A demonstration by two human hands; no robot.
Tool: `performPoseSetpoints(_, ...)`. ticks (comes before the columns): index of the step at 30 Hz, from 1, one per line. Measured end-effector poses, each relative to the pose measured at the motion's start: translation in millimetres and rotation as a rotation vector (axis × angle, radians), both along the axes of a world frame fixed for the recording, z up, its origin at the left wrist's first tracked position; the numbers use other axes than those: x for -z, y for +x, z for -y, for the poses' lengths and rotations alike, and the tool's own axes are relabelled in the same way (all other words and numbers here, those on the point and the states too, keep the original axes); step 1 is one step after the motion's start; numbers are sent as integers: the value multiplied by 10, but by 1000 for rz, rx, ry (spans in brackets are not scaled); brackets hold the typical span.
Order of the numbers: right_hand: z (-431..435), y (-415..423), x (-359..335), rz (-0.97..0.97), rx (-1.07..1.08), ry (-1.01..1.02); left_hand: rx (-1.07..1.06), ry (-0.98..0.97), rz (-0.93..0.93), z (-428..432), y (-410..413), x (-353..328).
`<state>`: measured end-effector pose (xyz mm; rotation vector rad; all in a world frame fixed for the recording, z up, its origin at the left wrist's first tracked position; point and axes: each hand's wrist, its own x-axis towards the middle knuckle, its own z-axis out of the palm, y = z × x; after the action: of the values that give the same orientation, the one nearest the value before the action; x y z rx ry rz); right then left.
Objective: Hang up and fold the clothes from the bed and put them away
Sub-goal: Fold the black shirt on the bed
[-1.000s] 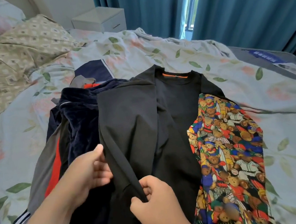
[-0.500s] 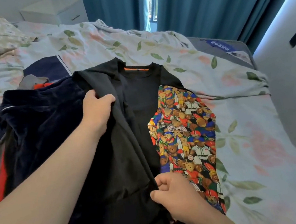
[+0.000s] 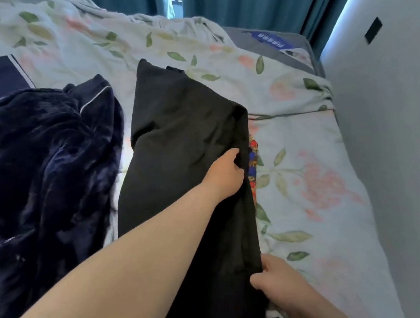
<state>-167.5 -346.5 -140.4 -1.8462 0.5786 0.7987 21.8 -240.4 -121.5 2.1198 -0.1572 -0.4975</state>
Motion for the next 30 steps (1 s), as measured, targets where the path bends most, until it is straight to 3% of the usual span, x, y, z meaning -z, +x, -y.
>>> performPoseSetpoints(2,37,-10,-4,-27,45,-33,-43,-21,-32,-182,-196,-35)
performPoseSetpoints(4,28,-33,-6,-24,68,-102,-132,9,71,-514,-479,-56)
performPoseSetpoints(7,-21,-43,75,31,208,-220,-380,287,281,-1220,-1009,0)
performPoseSetpoints(9,-65,-24,76,69,307,-233,-514,445,103,-1618,-1396,53)
performPoseSetpoints(10,-94,-17,77,87,332,-239,-563,430,-53,-1737,-1577,73)
performPoseSetpoints(13,-168,-29,9,193,249,-224,-621,139,-359,-1854,-1978,168)
performPoseSetpoints(18,-234,-44,-140,-5,349,173,-612,-266,-552,-1893,-2014,123)
performPoseSetpoints(22,-228,-124,-281,-70,403,377,-675,-498,-627,-1843,-2060,-35)
performPoseSetpoints(27,-305,-229,-467,-85,478,463,-804,-619,-576,-1859,-2213,-302)
performPoseSetpoints(30,-333,-349,-633,-62,435,448,-788,-519,-594,-1932,-2402,-459)
